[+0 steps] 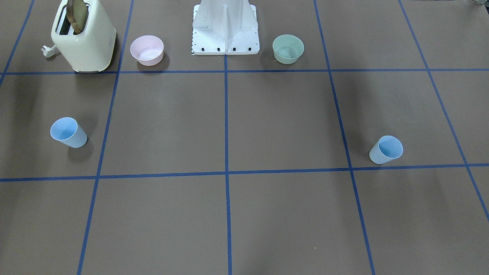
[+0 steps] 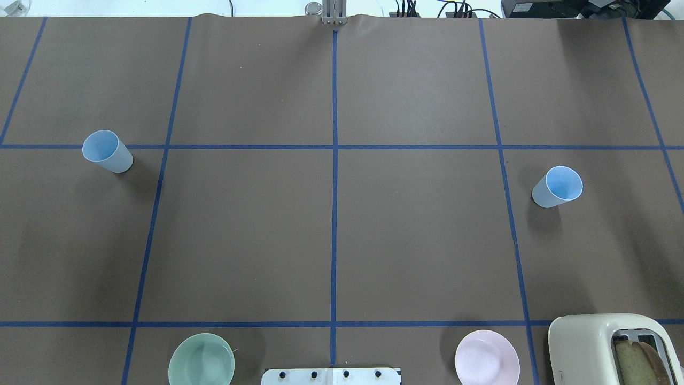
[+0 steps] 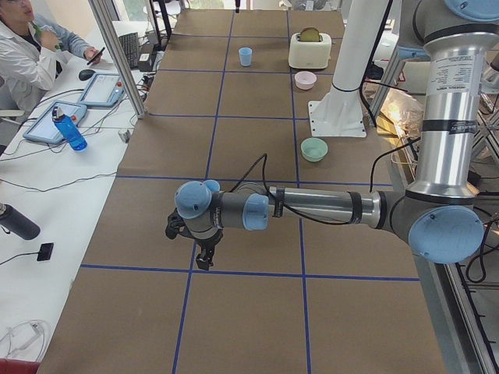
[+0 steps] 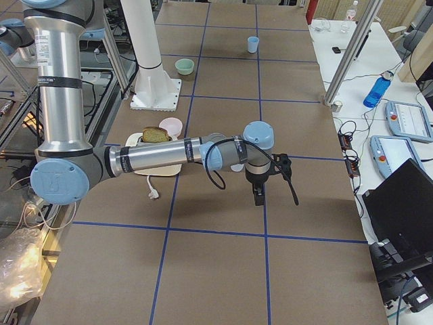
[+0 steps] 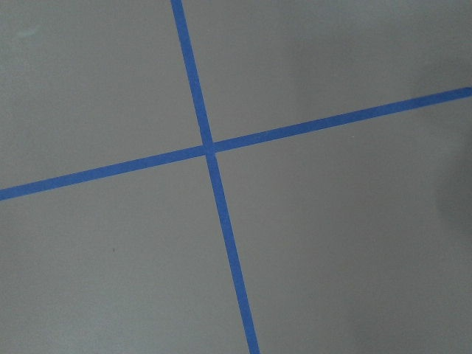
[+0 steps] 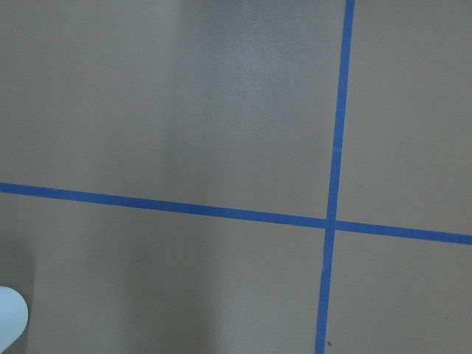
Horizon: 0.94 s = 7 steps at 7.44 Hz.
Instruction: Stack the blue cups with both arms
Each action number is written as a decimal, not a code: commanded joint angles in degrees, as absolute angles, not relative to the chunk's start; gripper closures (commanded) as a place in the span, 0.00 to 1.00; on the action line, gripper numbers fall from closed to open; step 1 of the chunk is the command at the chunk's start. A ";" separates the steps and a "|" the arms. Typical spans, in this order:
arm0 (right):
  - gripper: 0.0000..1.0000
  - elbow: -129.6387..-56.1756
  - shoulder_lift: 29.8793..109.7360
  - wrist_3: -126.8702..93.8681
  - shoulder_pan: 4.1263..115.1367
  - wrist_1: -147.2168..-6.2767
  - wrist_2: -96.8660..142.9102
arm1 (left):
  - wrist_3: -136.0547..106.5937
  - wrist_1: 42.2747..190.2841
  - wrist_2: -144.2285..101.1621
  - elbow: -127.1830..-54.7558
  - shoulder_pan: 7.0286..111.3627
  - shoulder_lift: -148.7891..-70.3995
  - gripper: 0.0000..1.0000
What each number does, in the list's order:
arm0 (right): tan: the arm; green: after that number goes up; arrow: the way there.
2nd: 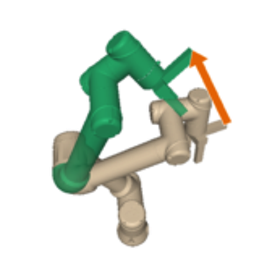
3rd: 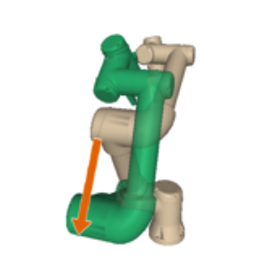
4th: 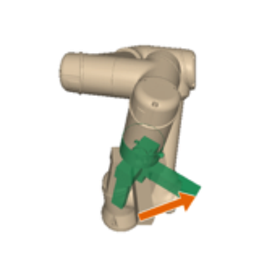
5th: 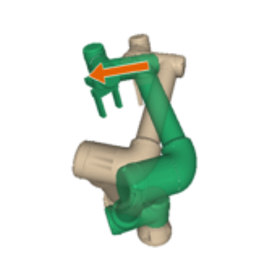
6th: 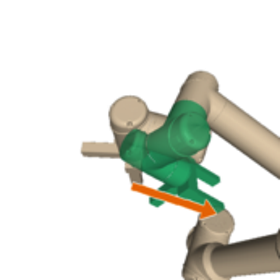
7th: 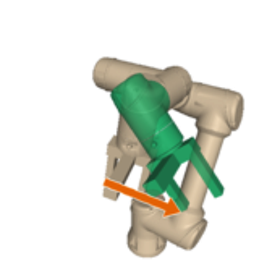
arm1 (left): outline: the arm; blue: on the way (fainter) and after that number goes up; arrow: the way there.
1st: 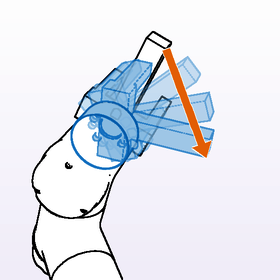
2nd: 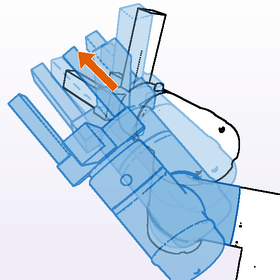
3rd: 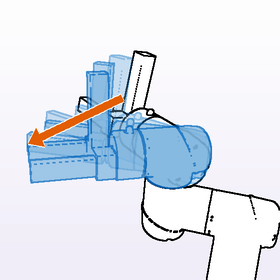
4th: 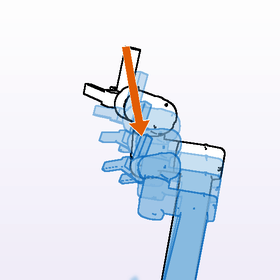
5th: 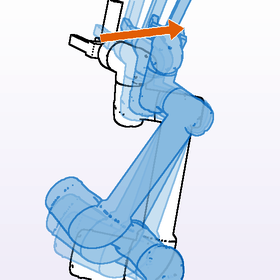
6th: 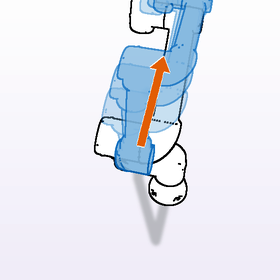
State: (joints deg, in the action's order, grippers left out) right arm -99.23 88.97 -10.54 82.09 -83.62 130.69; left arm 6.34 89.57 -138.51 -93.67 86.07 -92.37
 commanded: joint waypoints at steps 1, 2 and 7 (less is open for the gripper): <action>0.00 -99.40 88.60 -10.63 82.09 -83.58 130.52 | -6.35 89.47 -138.60 -99.20 79.77 -95.09 0.00; 0.00 -99.40 88.51 -10.63 81.92 -83.58 130.60 | -10.59 89.56 -138.60 -100.01 76.67 -97.62 0.01; 0.00 -99.67 90.09 -12.21 78.77 -78.49 135.14 | -18.63 90.00 -137.99 -98.53 67.95 -102.56 0.01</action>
State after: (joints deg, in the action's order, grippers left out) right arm -99.60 90.06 -11.21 80.46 -79.16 132.36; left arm -17.36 89.89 -138.17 -99.03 69.90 -101.65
